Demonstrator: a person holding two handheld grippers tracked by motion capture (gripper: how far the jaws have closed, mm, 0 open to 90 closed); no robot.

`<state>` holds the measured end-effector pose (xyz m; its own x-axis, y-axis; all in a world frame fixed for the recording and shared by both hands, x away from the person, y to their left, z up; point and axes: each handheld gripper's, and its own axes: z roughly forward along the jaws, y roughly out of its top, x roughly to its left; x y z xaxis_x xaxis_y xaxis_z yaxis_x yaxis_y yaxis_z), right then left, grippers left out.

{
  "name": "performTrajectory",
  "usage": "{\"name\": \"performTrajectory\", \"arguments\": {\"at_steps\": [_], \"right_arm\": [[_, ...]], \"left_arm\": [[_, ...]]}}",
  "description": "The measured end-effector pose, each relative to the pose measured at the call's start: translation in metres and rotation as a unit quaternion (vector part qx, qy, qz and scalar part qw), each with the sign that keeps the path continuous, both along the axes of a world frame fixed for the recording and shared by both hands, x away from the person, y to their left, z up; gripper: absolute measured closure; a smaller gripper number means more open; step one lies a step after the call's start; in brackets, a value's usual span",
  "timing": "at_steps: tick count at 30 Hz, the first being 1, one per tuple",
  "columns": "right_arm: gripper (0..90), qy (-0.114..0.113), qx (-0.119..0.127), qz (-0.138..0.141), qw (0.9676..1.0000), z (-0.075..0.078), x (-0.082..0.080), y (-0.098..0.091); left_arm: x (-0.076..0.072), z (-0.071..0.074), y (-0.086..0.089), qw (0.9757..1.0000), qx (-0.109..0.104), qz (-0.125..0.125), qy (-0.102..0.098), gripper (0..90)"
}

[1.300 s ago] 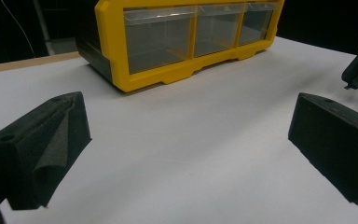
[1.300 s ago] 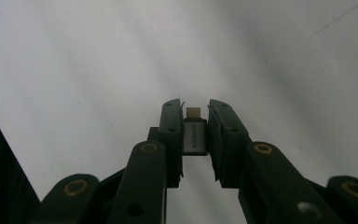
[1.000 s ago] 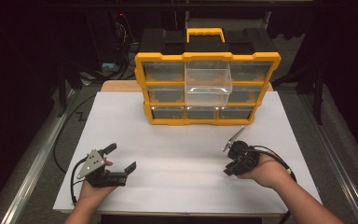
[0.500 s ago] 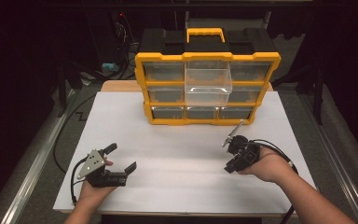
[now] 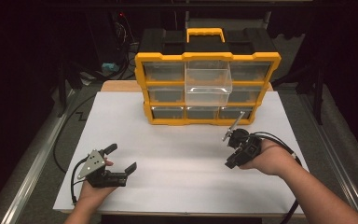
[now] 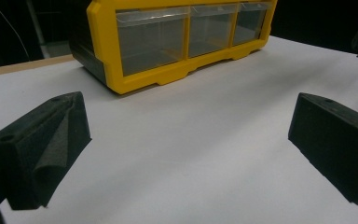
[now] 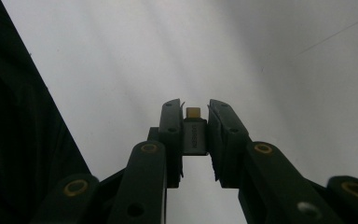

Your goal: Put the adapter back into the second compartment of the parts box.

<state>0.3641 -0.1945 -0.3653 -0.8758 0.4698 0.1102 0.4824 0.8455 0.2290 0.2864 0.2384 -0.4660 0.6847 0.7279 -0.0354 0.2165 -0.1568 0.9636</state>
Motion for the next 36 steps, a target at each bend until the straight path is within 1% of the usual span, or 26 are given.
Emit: {"name": "performTrajectory", "arguments": {"at_steps": [6,10,13,21,23,29,33,36], "right_arm": [[77.4,0.001,0.000,0.005,1.0000,0.013,0.001,0.002],[77.4,-0.004,0.000,0.009,0.9999,0.022,0.004,0.004],[77.4,-0.003,0.001,0.006,1.0000,0.028,0.006,0.006],[77.4,0.004,0.007,0.014,0.9999,0.044,0.012,0.011],[77.4,0.005,0.005,0.017,0.9998,0.047,0.013,0.012],[77.4,0.002,0.009,0.018,0.9998,0.056,0.015,0.014],[77.4,0.000,0.009,0.019,0.9998,0.064,0.015,0.014],[77.4,0.000,0.008,0.017,0.9998,0.071,0.015,0.015]], "left_arm": [[0.000,0.000,0.000,1.0000,0.001,0.000,0.000,0.3],[0.000,0.000,-0.001,1.0000,0.002,-0.003,0.000,0.3],[0.000,0.000,-0.001,1.0000,0.004,-0.003,-0.001,0.3],[0.002,-0.001,0.000,1.0000,0.001,0.000,0.003,0.3],[0.002,-0.001,0.000,1.0000,0.004,-0.001,0.003,0.3],[0.001,-0.001,0.000,1.0000,0.006,-0.003,0.004,0.3],[0.002,-0.001,0.001,1.0000,0.001,-0.001,0.005,0.3],[0.001,-0.001,0.001,1.0000,0.002,-0.002,0.005,0.3]]}}
